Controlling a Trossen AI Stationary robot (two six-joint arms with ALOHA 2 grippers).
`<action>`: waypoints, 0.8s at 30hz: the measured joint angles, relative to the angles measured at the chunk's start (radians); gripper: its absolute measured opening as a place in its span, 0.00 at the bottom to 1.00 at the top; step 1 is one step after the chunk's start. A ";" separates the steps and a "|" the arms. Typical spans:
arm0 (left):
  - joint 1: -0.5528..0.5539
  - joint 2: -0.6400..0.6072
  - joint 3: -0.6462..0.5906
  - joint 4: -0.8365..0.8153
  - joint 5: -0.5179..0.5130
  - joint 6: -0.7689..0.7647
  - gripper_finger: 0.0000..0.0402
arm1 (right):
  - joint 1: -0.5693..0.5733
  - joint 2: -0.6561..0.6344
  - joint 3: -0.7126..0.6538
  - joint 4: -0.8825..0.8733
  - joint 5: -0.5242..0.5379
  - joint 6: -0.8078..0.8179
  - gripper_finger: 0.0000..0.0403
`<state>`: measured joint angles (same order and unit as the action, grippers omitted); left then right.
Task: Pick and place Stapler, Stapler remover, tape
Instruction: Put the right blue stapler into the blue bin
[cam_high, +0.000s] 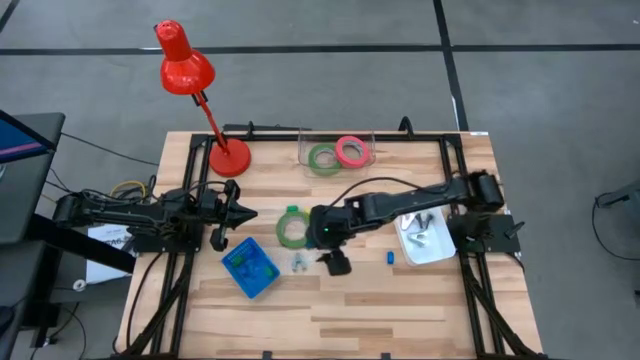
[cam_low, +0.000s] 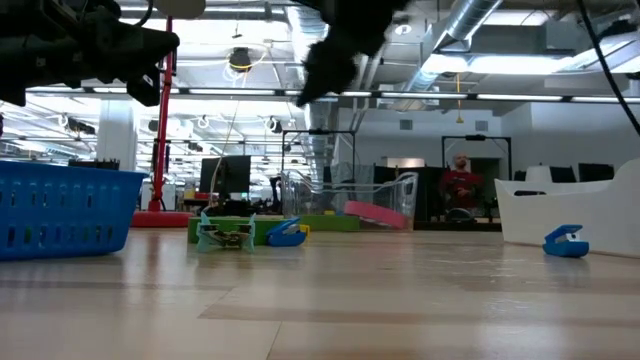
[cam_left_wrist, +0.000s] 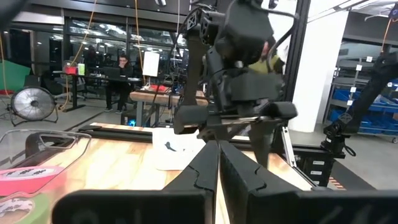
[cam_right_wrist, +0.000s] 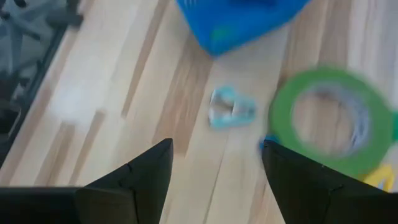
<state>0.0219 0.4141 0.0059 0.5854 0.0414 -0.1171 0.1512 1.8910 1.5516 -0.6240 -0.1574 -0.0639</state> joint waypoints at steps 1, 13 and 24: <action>0.000 0.000 0.000 0.000 0.000 0.000 0.02 | 0.001 -0.020 -0.031 -0.007 0.000 0.011 0.59; 0.000 0.000 0.000 0.000 0.000 0.000 0.02 | 0.020 -0.205 -0.289 -0.050 0.001 0.154 0.59; 0.000 0.000 0.000 0.000 0.000 0.000 0.02 | 0.022 -0.272 -0.411 -0.258 0.002 0.170 0.73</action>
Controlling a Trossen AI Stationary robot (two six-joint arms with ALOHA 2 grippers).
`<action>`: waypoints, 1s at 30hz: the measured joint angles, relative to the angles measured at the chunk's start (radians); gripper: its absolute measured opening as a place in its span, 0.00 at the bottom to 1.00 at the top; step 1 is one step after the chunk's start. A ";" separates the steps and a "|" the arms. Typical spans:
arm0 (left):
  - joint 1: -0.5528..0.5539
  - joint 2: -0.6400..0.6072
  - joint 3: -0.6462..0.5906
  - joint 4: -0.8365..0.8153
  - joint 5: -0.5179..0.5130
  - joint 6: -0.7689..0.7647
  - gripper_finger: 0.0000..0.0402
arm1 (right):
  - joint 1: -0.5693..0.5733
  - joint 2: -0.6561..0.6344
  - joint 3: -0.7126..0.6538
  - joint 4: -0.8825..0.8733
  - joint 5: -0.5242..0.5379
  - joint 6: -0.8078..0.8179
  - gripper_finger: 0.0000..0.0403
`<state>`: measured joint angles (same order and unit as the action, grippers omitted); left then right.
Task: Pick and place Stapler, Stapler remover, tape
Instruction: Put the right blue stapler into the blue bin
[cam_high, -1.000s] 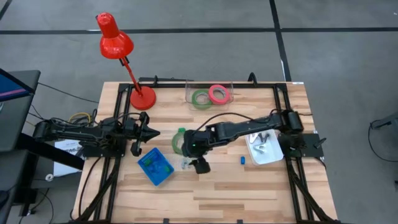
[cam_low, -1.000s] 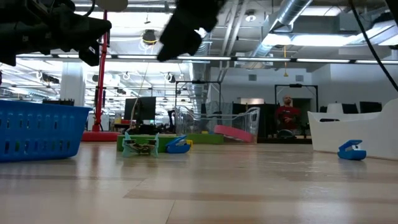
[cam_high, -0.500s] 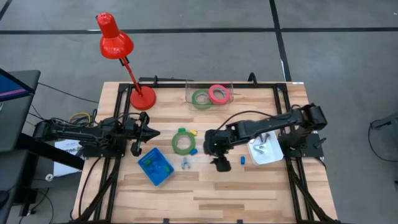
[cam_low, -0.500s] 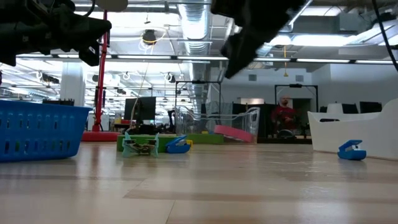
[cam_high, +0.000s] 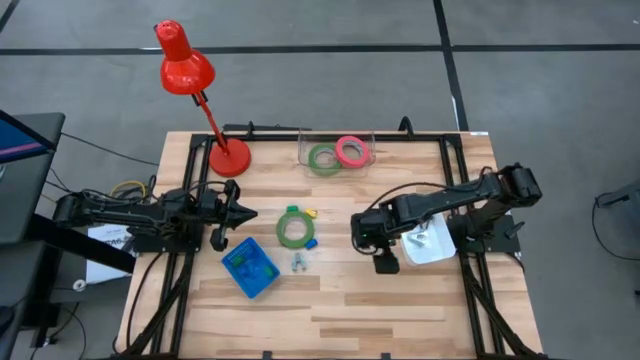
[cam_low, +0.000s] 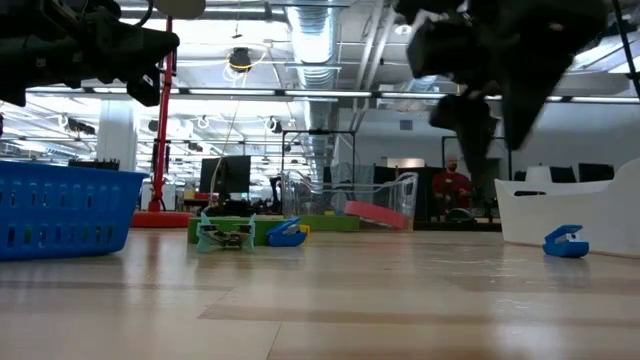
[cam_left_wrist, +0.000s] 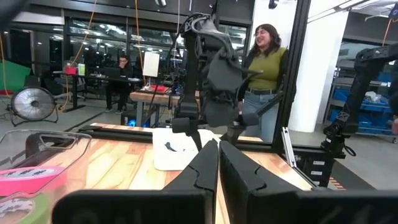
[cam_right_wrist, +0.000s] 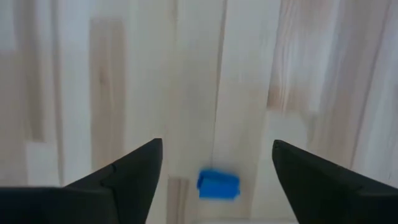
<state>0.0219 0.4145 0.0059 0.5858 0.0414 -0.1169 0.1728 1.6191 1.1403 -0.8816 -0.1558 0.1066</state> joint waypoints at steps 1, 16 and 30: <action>0.000 0.000 0.000 0.000 0.000 0.000 0.02 | 0.003 0.000 -0.004 -0.015 0.001 0.000 0.75; 0.000 0.000 0.000 0.000 0.000 0.000 0.02 | 0.049 0.021 -0.005 -0.113 0.023 -0.008 0.83; 0.000 0.000 0.000 0.000 0.000 0.000 0.02 | 0.081 0.174 -0.006 -0.136 0.026 -0.011 0.81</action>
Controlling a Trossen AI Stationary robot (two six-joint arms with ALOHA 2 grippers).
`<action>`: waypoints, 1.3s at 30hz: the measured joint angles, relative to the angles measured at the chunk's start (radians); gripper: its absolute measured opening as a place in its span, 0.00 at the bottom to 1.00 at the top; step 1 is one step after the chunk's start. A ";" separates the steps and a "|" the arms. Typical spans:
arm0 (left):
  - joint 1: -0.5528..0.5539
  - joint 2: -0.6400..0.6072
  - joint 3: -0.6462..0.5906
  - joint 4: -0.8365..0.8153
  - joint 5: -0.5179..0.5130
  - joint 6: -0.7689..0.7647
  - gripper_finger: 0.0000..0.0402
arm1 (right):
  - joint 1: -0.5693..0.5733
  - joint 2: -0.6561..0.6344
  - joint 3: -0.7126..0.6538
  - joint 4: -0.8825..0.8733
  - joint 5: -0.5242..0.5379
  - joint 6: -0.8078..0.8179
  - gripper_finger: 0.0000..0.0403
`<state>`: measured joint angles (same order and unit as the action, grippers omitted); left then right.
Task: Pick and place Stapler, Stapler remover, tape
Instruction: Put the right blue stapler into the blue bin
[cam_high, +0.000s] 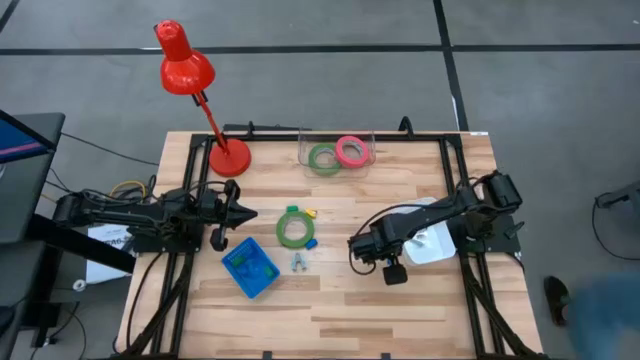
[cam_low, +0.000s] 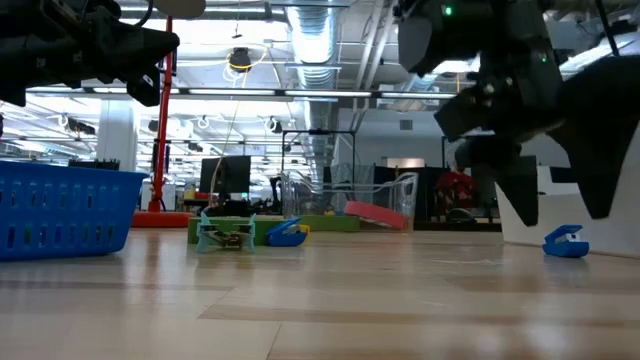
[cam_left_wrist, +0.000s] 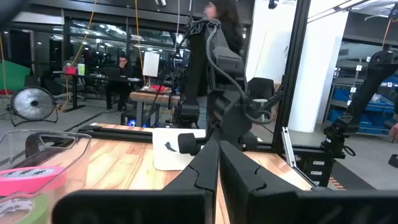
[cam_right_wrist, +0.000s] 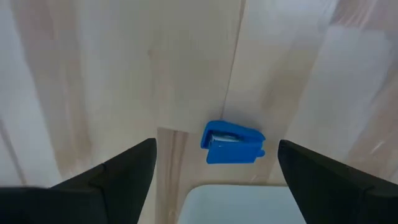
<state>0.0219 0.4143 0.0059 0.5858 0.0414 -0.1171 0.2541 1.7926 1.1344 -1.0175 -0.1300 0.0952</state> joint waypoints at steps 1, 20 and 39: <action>0.000 0.000 0.000 0.000 0.000 0.000 0.02 | 0.001 0.008 0.000 -0.005 0.000 0.000 0.81; 0.000 0.000 0.000 0.000 0.000 0.000 0.02 | -0.001 0.105 0.003 -0.060 0.049 0.001 0.81; 0.000 0.000 0.000 0.000 0.000 0.000 0.02 | -0.007 0.105 0.003 -0.018 0.017 0.002 0.75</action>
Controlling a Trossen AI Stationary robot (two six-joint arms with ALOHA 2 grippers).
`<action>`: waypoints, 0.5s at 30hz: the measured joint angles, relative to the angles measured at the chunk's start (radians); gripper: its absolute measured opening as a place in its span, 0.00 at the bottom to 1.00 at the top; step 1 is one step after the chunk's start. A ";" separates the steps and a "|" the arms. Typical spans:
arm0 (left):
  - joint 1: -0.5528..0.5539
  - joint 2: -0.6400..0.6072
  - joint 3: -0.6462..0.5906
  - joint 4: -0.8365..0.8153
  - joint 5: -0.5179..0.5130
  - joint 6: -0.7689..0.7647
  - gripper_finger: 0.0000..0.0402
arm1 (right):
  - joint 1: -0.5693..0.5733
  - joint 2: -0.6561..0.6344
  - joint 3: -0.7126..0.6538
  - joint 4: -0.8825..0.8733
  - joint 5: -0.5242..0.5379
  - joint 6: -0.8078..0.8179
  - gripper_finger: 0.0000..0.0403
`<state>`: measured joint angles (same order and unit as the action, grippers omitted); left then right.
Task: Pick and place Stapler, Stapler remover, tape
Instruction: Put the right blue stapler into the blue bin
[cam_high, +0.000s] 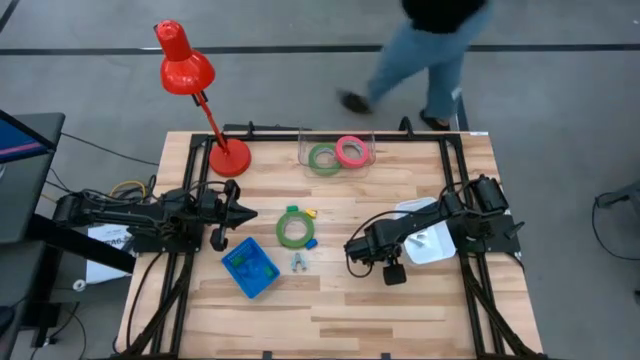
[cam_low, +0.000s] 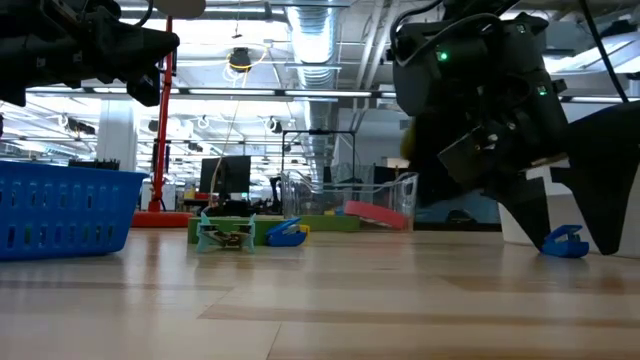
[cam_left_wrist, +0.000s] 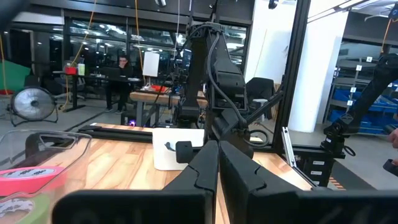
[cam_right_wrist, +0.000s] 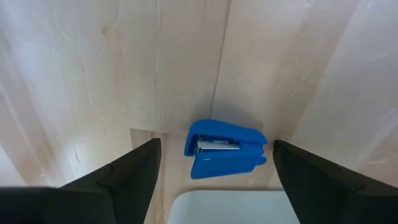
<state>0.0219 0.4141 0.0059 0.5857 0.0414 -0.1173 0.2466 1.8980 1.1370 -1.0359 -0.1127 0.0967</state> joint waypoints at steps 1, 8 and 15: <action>0.000 0.000 0.000 0.000 0.000 0.000 0.02 | 0.000 0.000 0.000 0.001 0.001 0.000 0.75; 0.000 0.000 0.000 0.000 0.000 0.000 0.02 | 0.000 0.000 0.000 0.002 0.003 0.001 0.74; 0.000 0.000 0.000 0.000 0.000 0.000 0.02 | 0.000 0.000 0.000 0.005 0.007 -0.001 0.63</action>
<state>0.0219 0.4143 0.0059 0.5858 0.0414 -0.1172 0.2462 1.8980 1.1366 -1.0307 -0.1061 0.0959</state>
